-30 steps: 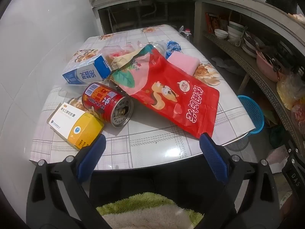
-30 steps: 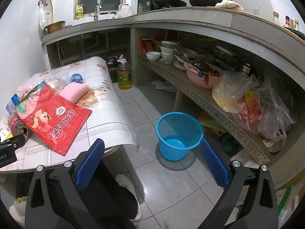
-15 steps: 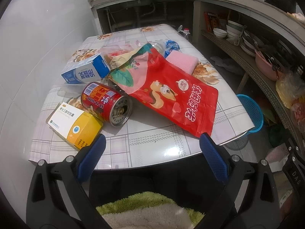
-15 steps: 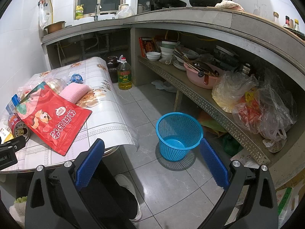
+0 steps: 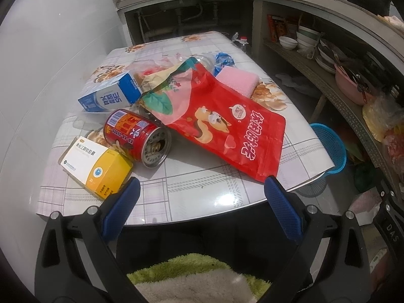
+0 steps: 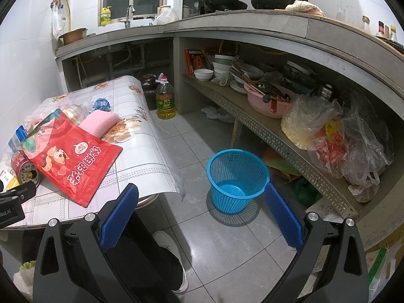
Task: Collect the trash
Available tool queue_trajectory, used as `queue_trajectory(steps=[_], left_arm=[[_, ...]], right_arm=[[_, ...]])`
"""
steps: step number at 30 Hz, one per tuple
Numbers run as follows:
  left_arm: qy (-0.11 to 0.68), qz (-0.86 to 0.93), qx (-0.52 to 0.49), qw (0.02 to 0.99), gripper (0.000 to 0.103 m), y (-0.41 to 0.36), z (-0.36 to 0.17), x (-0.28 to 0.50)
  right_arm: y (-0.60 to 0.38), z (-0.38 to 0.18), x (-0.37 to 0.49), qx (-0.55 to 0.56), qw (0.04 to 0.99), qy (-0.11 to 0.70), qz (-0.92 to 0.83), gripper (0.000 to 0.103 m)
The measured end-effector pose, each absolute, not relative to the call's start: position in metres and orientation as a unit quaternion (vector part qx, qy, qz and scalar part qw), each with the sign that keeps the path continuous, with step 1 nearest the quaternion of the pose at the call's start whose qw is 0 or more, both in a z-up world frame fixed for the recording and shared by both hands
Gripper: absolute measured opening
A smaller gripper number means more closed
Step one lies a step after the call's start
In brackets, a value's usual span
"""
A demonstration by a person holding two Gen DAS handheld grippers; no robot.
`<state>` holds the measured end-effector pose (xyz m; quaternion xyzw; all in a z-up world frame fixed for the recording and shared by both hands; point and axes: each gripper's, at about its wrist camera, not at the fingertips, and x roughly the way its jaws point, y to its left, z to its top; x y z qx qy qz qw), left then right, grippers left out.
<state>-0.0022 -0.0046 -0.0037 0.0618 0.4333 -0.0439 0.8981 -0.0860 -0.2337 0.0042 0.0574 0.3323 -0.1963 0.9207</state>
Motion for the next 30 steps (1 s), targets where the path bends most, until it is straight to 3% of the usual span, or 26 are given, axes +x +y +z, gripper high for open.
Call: queue_trajectory(steps=[30], left_arm=[[0.434, -0.044, 0.061, 0.898, 0.094, -0.0041, -0.0028, -0.0010]], right_arm=[[-0.2361, 0.0073, -0.0856, 0.057, 0.922, 0.331, -0.194, 0.097]])
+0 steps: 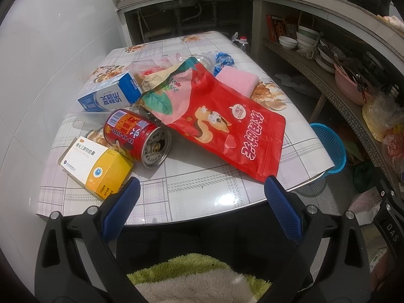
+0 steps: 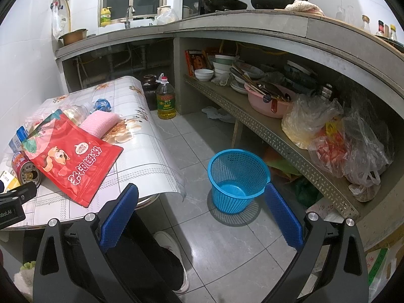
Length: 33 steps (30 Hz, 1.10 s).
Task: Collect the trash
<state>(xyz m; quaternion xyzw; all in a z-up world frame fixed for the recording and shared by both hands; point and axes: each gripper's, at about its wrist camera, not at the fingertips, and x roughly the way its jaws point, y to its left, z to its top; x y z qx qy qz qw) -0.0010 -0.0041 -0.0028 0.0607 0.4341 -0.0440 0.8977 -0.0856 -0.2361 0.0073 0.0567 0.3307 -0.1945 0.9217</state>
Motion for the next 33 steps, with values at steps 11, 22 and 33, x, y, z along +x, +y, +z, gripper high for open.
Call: queue_trajectory(steps=[11, 22, 33], left_arm=[[0.435, -0.044, 0.061, 0.897, 0.094, -0.004, -0.003, -0.001], [0.433, -0.039, 0.057, 0.899, 0.094, 0.007, -0.004, 0.000], [0.397, 0.023, 0.030, 0.917, 0.094, 0.091, 0.017, 0.003]], right_arm=[[-0.236, 0.007, -0.086, 0.057, 0.922, 0.330, -0.194, 0.097], [-0.231, 0.004, -0.083, 0.059, 0.925, 0.326, -0.187, 0.097], [-0.205, 0.016, -0.049, 0.050, 0.945, 0.298, -0.127, 0.097]])
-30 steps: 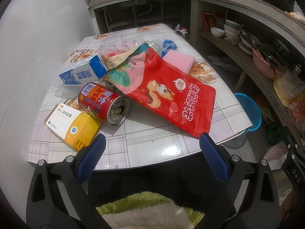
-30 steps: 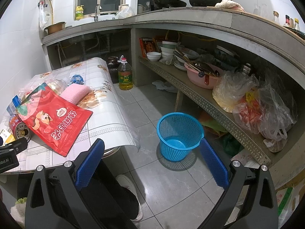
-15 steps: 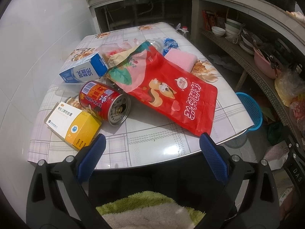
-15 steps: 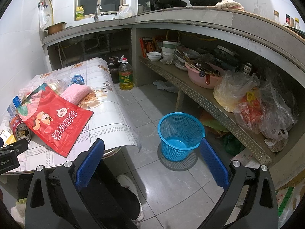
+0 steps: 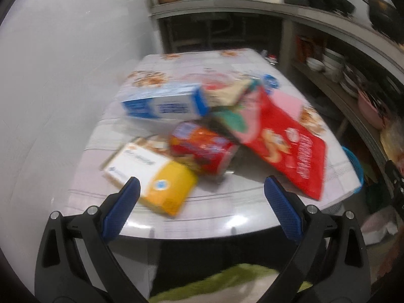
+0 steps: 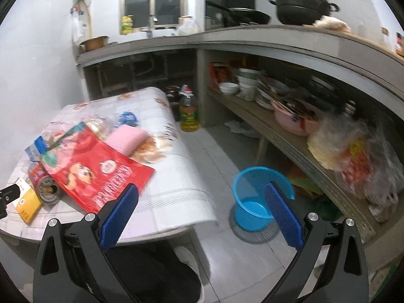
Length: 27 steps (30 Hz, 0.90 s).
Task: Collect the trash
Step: 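Move left tool to the yellow-white medicine box while right tool approaches the red snack bag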
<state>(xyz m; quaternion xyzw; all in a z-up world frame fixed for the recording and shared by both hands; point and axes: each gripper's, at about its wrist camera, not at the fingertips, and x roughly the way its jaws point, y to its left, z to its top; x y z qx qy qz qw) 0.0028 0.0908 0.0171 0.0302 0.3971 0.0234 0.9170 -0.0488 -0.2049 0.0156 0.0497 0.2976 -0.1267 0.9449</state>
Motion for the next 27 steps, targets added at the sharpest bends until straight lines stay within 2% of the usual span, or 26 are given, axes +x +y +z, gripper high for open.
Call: queue_trajectory(steps=[7, 11, 16, 23, 27], left_arm=[[0.402, 0.038, -0.009, 0.915, 0.094, 0.156, 0.007, 0.009], [0.418, 0.034, -0.080, 0.904, 0.094, 0.183, -0.003, 0.033], [0.467, 0.122, -0.156, 0.862, 0.094, 0.221, -0.028, 0.083], [0.474, 0.180, -0.222, 0.833, 0.094, 0.241, -0.045, 0.109], [0.479, 0.187, -0.216, 0.830, 0.094, 0.236, -0.052, 0.120]], right_arm=[[-0.169, 0.014, -0.018, 0.043, 0.952, 0.298, -0.054, 0.097], [-0.160, 0.007, -0.007, 0.041, 0.949, 0.312, -0.031, 0.097], [-0.165, 0.001, 0.002, 0.049, 0.946, 0.320, -0.031, 0.097], [-0.181, -0.017, 0.016, 0.071, 0.935, 0.346, -0.043, 0.097], [-0.183, -0.022, 0.021, 0.073, 0.932, 0.352, -0.041, 0.097]])
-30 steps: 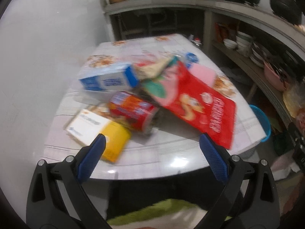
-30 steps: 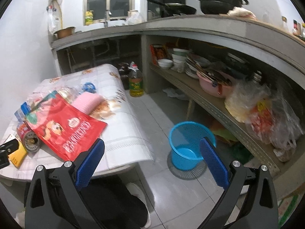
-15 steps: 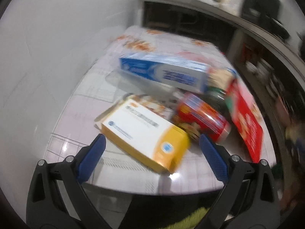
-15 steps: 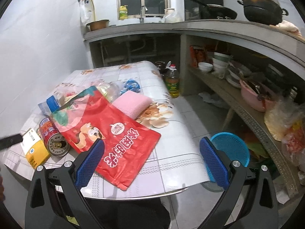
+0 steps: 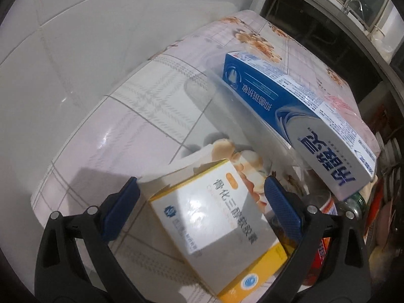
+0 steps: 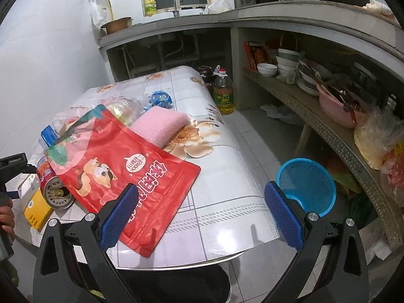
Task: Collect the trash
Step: 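Move left tool to the yellow-white medicine box while right tool approaches the red snack bag, then close left tool on the medicine box while right tool grips the red snack bag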
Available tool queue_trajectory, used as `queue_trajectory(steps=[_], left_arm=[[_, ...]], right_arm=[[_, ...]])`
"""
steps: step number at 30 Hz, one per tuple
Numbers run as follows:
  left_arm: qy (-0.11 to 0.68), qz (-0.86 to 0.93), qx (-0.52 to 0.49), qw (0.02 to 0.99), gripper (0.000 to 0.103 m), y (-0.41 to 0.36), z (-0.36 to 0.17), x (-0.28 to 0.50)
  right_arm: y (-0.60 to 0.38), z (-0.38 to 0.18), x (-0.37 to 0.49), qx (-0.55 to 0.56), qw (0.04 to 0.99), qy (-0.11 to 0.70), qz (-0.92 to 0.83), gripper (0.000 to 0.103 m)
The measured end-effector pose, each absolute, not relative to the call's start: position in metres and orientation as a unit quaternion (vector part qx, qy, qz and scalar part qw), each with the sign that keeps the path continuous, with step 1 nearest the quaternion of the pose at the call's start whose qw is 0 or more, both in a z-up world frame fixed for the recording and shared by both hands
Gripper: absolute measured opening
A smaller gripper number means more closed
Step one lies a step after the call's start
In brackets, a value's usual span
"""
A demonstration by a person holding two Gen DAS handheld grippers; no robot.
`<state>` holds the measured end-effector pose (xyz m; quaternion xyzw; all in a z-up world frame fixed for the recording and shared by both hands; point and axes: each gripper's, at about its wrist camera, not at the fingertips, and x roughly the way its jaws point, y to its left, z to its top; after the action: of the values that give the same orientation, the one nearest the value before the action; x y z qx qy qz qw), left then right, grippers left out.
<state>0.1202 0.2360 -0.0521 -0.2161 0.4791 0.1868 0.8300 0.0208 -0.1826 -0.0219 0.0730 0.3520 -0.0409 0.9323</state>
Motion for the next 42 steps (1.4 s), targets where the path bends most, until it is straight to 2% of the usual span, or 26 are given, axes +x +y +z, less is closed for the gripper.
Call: queue_trajectory(steps=[6, 15, 20, 25, 30, 33, 38, 40, 42], left_arm=[[0.486, 0.192, -0.166, 0.836, 0.094, 0.225, -0.064, 0.123], [0.495, 0.087, -0.067, 0.862, 0.095, 0.226, -0.064, 0.125], [0.493, 0.056, -0.023, 0.868, 0.094, 0.227, -0.059, 0.119], [0.480, 0.039, -0.035, 0.876, 0.094, 0.229, -0.050, 0.113], [0.471, 0.026, -0.079, 0.878, 0.094, 0.239, -0.043, 0.102], [0.467, 0.031, -0.092, 0.879, 0.094, 0.244, -0.041, 0.094], [0.467, 0.021, -0.123, 0.875, 0.094, 0.250, -0.041, 0.085], [0.466, 0.015, -0.129, 0.875, 0.094, 0.251, -0.040, 0.082], [0.459, 0.013, -0.134, 0.878, 0.094, 0.253, -0.038, 0.079]], right_arm=[[-0.184, -0.025, 0.023, 0.076, 0.931, 0.356, -0.041, 0.097], [-0.186, -0.022, 0.023, 0.068, 0.932, 0.354, -0.038, 0.097], [-0.180, -0.013, 0.041, 0.056, 0.929, 0.361, 0.051, 0.097], [-0.183, -0.009, 0.088, 0.108, 0.891, 0.398, 0.188, 0.097], [-0.170, -0.004, 0.117, 0.110, 0.876, 0.411, 0.228, 0.097], [-0.144, 0.011, 0.099, 0.069, 0.890, 0.373, 0.254, 0.097], [-0.079, 0.004, 0.054, -0.089, 0.918, 0.318, 0.220, 0.097], [-0.055, -0.009, 0.039, -0.166, 0.921, 0.299, 0.184, 0.093], [-0.043, -0.021, 0.038, -0.209, 0.919, 0.296, 0.156, 0.082]])
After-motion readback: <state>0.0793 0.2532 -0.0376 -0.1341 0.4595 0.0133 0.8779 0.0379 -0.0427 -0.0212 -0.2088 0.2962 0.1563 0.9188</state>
